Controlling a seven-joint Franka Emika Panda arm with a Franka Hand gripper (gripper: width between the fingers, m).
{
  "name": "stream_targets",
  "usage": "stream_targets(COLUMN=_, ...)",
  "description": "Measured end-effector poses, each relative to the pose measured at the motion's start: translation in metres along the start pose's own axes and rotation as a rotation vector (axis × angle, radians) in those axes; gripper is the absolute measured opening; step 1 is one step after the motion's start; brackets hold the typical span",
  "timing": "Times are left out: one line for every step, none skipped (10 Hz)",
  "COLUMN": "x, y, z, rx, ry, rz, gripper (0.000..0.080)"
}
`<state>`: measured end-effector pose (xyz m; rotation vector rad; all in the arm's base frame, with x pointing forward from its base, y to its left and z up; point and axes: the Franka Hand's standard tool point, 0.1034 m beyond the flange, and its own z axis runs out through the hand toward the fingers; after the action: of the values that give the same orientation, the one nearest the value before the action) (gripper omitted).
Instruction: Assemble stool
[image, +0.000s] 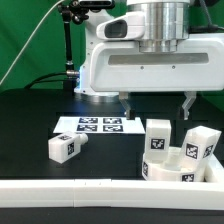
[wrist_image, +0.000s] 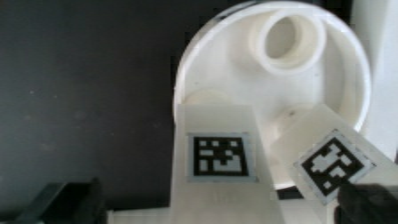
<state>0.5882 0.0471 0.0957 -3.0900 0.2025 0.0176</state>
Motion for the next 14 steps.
stream_targets(x=0.002, y=0.000, z=0.001, rx=-0.001, ry=-0.035, rz=0.001, gripper=0.0649)
stream_targets(x=0.002, y=0.001, z=0.002, rx=-0.001, ry=-0.078, rz=0.003, gripper=0.0649)
stream_targets(x=0.009, y=0.002, z=0.003, rx=-0.002, ry=-0.059, rz=0.005, gripper=0.0649)
stream_targets(x=0.009, y=0.003, z=0.005, rx=-0.004, ry=-0.059, rz=0.005, gripper=0.0649)
stream_targets(x=0.009, y=0.004, z=0.007, rx=-0.005, ry=-0.060, rz=0.006, gripper=0.0649)
stream_targets(x=0.009, y=0.004, z=0.010, rx=-0.007, ry=-0.053, rz=0.006, gripper=0.0649)
stream_targets(x=0.009, y=0.004, z=0.011, rx=-0.007, ry=-0.050, rz=0.006, gripper=0.0547)
stream_targets(x=0.009, y=0.004, z=0.012, rx=-0.007, ry=-0.041, rz=0.004, gripper=0.0399)
stream_targets(x=0.009, y=0.004, z=0.012, rx=-0.007, ry=-0.041, rz=0.005, gripper=0.0399)
stream_targets(x=0.009, y=0.004, z=0.012, rx=-0.007, ry=-0.041, rz=0.005, gripper=0.0336)
stream_targets(x=0.009, y=0.004, z=0.012, rx=-0.007, ry=-0.041, rz=0.016, gripper=0.0336)
stream_targets(x=0.009, y=0.004, z=0.012, rx=-0.007, ry=-0.041, rz=0.029, gripper=0.0336)
stream_targets(x=0.009, y=0.004, z=0.012, rx=-0.007, ry=-0.041, rz=0.029, gripper=0.0336)
stream_targets(x=0.009, y=0.004, z=0.012, rx=-0.007, ry=-0.041, rz=0.052, gripper=0.0336)
